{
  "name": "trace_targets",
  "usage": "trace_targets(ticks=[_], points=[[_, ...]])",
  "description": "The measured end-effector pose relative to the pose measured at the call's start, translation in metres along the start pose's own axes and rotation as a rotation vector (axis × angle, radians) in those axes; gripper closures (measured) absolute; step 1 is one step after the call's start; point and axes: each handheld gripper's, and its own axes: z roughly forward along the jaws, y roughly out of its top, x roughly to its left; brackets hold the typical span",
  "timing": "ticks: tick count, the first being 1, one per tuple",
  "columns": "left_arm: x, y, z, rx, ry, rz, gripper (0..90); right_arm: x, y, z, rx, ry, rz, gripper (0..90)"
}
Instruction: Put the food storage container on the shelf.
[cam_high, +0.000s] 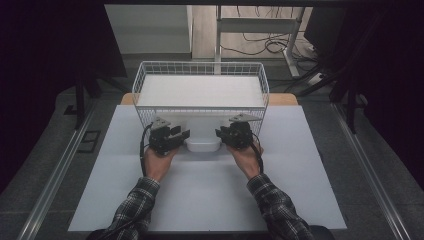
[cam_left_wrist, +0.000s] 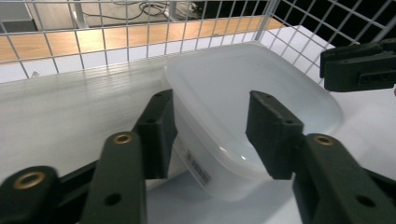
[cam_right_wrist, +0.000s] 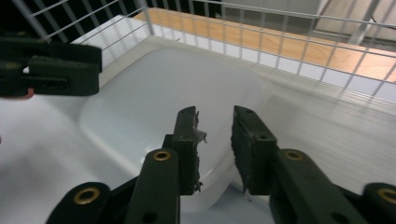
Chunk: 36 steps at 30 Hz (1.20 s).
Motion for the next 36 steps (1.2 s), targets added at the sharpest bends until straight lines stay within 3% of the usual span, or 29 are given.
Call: trace_targets(ticks=[5, 12, 14, 17, 24, 29, 36], points=[[-0.004, -0.010, -0.017, -0.002, -0.054, 0.023, 34.2, 0.010, -0.006, -0.014, 0.000, 0.060, -0.033, 88.4], [-0.006, -0.026, -0.035, -0.005, -0.098, 0.021, 19.2, 0.024, -0.013, -0.023, -0.014, 0.119, -0.072, 88.7], [-0.009, -0.035, -0.043, 0.005, -0.092, 0.072, 16.3, 0.030, -0.016, -0.023, -0.014, 0.128, -0.087, 88.7], [-0.011, -0.044, -0.053, 0.009, -0.092, 0.094, 11.5, 0.038, -0.022, -0.023, -0.014, 0.139, -0.110, 88.8], [-0.016, -0.063, -0.078, -0.044, -0.118, 0.093, 4.0, 0.045, -0.031, -0.015, 0.012, 0.154, -0.136, 88.7], [-0.021, -0.078, -0.089, -0.014, -0.116, 0.111, 2.5, 0.045, -0.034, -0.006, 0.025, 0.164, -0.132, 88.7], [-0.024, -0.086, -0.098, -0.013, -0.123, 0.104, 2.6, 0.046, -0.034, 0.009, 0.051, 0.146, -0.152, 88.7]])
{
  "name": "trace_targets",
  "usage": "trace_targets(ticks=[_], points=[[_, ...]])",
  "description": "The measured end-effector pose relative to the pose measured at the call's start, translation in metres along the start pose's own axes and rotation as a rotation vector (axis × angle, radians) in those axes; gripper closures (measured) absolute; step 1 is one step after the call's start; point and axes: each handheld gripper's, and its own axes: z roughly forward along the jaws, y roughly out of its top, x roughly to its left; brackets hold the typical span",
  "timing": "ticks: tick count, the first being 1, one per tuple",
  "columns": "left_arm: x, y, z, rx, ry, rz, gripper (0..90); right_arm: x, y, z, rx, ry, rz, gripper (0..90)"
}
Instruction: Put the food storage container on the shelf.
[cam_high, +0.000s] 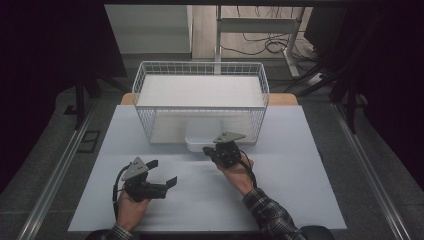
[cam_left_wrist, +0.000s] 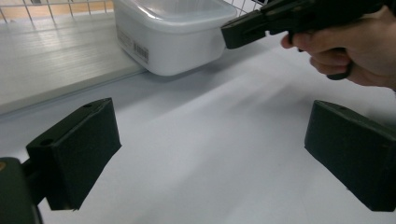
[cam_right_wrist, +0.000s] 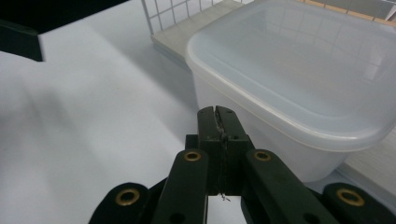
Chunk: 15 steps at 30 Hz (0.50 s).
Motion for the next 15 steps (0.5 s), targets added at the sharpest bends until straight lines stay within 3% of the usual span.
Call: trace_targets(ticks=[10, 15], points=[[-0.009, -0.003, 0.004, 0.034, 0.003, 0.048, 2.6, -0.007, 0.001, 0.013, 0.025, -0.018, 0.002, 88.7], [-0.009, -0.004, 0.005, 0.039, 0.004, 0.049, 2.7, -0.010, 0.004, 0.018, 0.025, -0.028, 0.000, 88.7]])
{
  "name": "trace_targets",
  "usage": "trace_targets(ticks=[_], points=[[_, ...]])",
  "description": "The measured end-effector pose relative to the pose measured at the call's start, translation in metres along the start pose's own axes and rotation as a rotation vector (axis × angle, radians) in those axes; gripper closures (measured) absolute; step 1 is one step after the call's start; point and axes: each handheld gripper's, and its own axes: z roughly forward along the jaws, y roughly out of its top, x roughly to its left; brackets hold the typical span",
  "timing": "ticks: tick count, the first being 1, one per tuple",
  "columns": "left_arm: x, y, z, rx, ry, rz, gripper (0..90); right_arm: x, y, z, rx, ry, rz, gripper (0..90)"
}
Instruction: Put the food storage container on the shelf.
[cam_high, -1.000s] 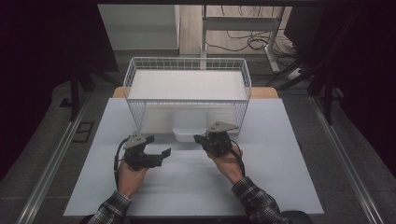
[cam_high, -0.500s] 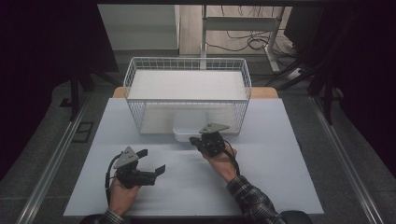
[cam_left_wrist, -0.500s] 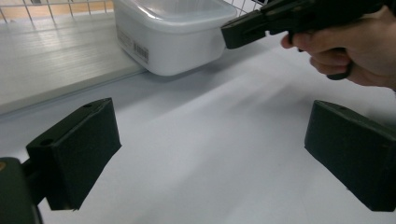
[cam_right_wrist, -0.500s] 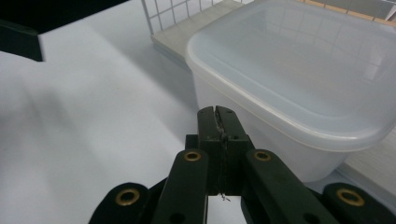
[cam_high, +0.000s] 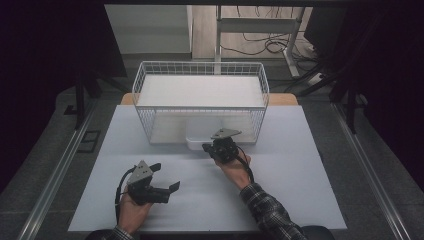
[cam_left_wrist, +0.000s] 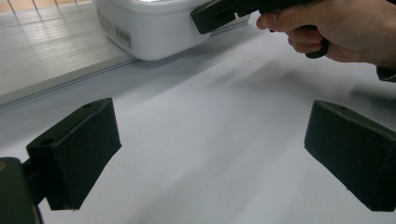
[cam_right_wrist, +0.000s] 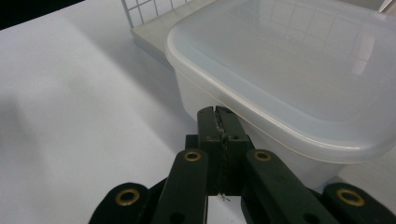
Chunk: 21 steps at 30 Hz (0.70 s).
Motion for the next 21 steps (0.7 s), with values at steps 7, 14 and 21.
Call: trace_targets(ticks=[7, 14, 21], points=[[0.001, 0.000, 0.000, -0.001, -0.003, -0.006, 2.7, -0.004, 0.006, 0.008, 0.006, -0.011, -0.001, 88.7], [0.002, -0.001, 0.000, 0.000, -0.005, -0.009, 2.7, -0.009, 0.012, 0.015, 0.007, -0.024, 0.008, 88.7], [0.004, -0.001, 0.001, 0.001, -0.009, -0.018, 2.7, -0.016, 0.017, 0.020, 0.012, -0.043, 0.006, 88.7]])
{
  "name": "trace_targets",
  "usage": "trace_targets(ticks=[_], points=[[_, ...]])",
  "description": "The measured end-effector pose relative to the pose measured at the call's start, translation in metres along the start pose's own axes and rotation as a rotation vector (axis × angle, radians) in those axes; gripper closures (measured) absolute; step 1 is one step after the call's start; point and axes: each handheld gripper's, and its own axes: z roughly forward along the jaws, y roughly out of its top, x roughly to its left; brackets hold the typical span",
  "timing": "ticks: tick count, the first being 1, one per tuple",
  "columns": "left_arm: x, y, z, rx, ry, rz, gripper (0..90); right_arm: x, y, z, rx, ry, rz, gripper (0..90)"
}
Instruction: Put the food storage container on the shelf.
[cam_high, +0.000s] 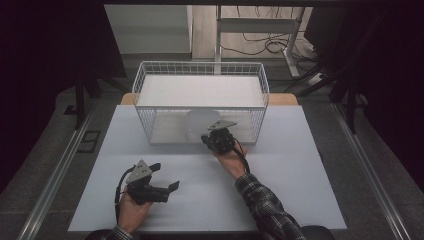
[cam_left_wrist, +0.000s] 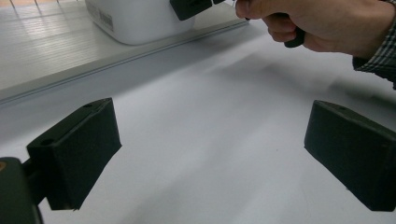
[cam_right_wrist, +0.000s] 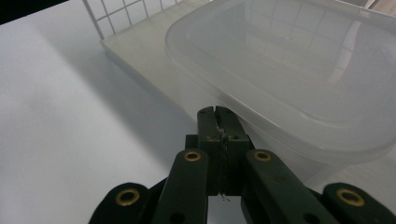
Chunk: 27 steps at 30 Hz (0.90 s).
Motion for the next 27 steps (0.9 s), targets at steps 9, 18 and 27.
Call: trace_targets(ticks=[9, 18, 27], points=[[0.000, 0.000, 0.001, 0.003, -0.004, -0.005, 2.8, -0.007, 0.003, 0.005, 0.004, -0.014, 0.006, 88.7], [0.001, 0.000, 0.001, 0.003, -0.006, -0.008, 2.8, -0.011, 0.007, 0.011, 0.010, -0.018, 0.018, 88.7], [0.001, 0.000, 0.000, 0.001, -0.006, -0.011, 3.0, -0.009, 0.010, 0.011, 0.004, -0.013, 0.010, 88.4]])
